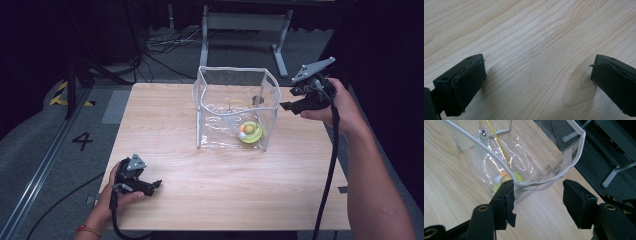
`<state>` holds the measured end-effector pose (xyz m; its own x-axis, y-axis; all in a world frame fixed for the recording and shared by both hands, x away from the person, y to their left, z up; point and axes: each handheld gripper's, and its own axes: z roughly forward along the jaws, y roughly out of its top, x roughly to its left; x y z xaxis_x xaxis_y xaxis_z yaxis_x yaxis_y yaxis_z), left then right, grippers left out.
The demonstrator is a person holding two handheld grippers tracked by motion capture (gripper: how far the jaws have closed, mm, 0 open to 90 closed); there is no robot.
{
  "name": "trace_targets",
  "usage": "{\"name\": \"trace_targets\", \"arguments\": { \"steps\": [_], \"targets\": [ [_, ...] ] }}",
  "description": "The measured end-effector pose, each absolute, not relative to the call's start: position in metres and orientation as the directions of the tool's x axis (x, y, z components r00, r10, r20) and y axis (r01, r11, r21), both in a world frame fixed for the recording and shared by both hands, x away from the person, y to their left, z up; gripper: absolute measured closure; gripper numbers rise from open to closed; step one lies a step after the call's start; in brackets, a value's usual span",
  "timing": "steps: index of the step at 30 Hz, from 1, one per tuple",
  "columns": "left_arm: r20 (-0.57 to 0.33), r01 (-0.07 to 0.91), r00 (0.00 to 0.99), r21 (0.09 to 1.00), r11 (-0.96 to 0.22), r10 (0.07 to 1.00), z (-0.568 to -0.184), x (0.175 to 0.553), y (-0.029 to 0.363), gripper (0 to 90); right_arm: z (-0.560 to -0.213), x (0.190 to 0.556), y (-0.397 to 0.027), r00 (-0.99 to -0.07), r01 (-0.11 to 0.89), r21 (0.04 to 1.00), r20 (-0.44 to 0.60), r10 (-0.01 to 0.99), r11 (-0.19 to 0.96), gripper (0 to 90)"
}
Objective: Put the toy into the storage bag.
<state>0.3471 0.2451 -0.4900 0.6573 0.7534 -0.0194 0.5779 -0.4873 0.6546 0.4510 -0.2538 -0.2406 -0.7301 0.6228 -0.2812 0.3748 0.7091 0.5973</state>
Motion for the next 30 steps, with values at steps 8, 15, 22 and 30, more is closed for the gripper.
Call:
{"name": "trace_targets", "arguments": {
  "steps": [8,15,22,30],
  "targets": [
    [-0.02,0.577,0.657,0.656,-0.486,0.754,-0.49,0.347,0.245,0.3,-0.248,0.438,-0.269,-0.715,0.376,0.613,-0.285,0.638,0.695,36.3],
    [-0.02,0.578,0.657,0.655,-0.487,0.754,-0.49,0.347,0.245,0.3,-0.259,0.427,-0.284,-0.706,0.377,0.622,-0.286,0.648,0.686,34.9],
    [-0.019,0.578,0.657,0.655,-0.487,0.754,-0.49,0.347,0.245,0.3,-0.273,0.419,-0.291,-0.707,0.395,0.591,-0.294,0.643,0.704,34.1],
    [-0.018,0.577,0.657,0.655,-0.488,0.754,-0.49,0.347,0.245,0.3,-0.3,0.408,-0.296,-0.716,0.406,0.547,-0.307,0.627,0.732,32.6]
  ]
}}
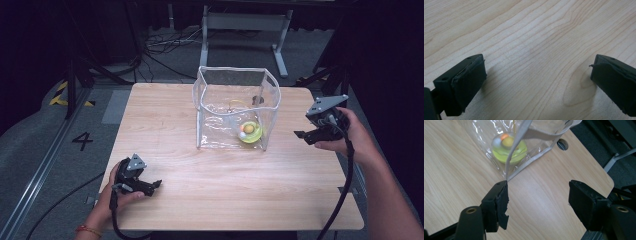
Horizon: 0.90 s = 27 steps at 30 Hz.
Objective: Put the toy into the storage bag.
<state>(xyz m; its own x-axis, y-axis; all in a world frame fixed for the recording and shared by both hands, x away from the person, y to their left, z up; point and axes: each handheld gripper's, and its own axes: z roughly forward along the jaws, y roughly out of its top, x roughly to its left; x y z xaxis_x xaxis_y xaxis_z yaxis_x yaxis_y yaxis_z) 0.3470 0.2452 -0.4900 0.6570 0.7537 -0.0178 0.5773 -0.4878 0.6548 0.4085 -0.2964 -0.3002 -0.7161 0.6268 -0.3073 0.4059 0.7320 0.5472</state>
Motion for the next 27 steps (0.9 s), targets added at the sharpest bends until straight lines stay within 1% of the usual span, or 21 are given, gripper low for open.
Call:
{"name": "trace_targets", "arguments": {
  "steps": [5,9,16,24,27],
  "targets": [
    [-0.015,0.575,0.659,0.654,-0.491,0.752,-0.49,0.347,0.245,0.3,-0.32,0.402,-0.298,-0.717,0.42,0.504,-0.326,0.616,0.755,30.8],
    [-0.017,0.576,0.658,0.654,-0.49,0.753,-0.49,0.347,0.245,0.3,-0.335,0.397,-0.301,-0.727,0.427,0.495,-0.308,0.613,0.756,28.6],
    [-0.014,0.575,0.658,0.654,-0.491,0.753,-0.49,0.347,0.245,0.3,-0.36,0.39,-0.302,-0.724,0.441,0.46,-0.325,0.608,0.771,24.9],
    [-0.015,0.576,0.658,0.654,-0.49,0.753,-0.49,0.347,0.245,0.4,-0.389,0.381,-0.308,-0.721,0.453,0.458,-0.316,0.617,0.764,21.3],
    [-0.015,0.576,0.658,0.655,-0.49,0.753,-0.49,0.347,0.245,0.3,-0.4,0.377,-0.313,-0.713,0.465,0.463,-0.308,0.629,0.754,21.3]
  ]
}}
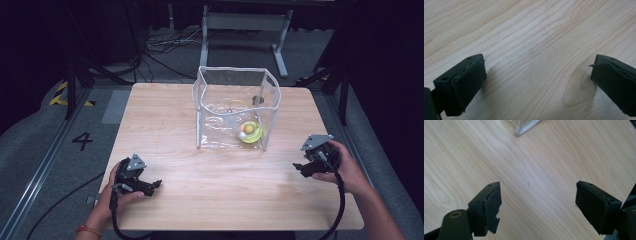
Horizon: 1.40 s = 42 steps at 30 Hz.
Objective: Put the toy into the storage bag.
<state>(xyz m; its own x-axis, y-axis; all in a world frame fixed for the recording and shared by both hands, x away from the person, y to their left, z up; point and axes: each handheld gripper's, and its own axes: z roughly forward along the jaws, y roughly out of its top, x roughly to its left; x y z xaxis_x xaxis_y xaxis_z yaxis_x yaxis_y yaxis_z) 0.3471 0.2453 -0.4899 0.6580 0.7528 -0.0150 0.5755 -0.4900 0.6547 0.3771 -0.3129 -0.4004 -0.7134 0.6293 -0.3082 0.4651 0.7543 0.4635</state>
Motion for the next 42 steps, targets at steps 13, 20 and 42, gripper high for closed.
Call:
{"name": "trace_targets", "arguments": {
  "steps": [13,20,42],
  "targets": [
    [-0.014,0.575,0.658,0.654,-0.491,0.753,-0.49,0.347,0.245,0.4,-0.435,0.357,-0.346,-0.68,0.478,0.552,-0.26,0.686,0.683,22.3],
    [-0.016,0.576,0.658,0.654,-0.49,0.753,-0.49,0.347,0.245,0.4,-0.452,0.345,-0.362,-0.652,0.48,0.617,-0.224,0.724,0.623,21.3],
    [-0.012,0.578,0.652,0.654,-0.487,0.758,-0.49,0.347,0.245,0.4,-0.494,0.322,-0.409,-0.493,0.595,0.735,0.012,0.87,0.326,18.5]
  ]
}}
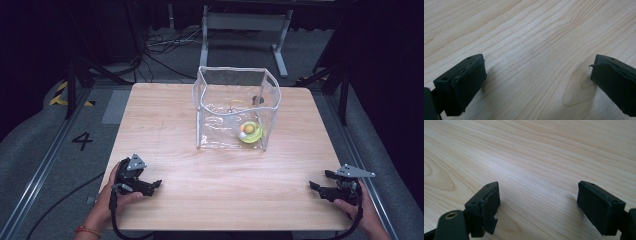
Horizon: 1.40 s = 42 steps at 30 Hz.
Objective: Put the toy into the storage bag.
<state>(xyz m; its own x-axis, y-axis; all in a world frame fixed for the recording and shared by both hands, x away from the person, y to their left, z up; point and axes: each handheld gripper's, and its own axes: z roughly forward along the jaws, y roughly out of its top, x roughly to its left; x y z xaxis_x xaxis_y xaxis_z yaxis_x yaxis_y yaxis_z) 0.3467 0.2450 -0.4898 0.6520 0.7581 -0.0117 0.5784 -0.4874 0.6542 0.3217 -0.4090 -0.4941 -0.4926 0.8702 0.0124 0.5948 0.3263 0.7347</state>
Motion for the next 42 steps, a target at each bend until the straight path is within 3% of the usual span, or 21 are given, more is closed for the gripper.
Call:
{"name": "trace_targets", "arguments": {
  "steps": [42],
  "targets": [
    [-0.01,0.586,0.642,0.652,-0.482,0.766,-0.4897,0.3454,0.2449,0.3,-0.4945,0.322,-0.4072,-0.469,0.606,0.731,0.008,0.883,0.315,15.0]
  ]
}}
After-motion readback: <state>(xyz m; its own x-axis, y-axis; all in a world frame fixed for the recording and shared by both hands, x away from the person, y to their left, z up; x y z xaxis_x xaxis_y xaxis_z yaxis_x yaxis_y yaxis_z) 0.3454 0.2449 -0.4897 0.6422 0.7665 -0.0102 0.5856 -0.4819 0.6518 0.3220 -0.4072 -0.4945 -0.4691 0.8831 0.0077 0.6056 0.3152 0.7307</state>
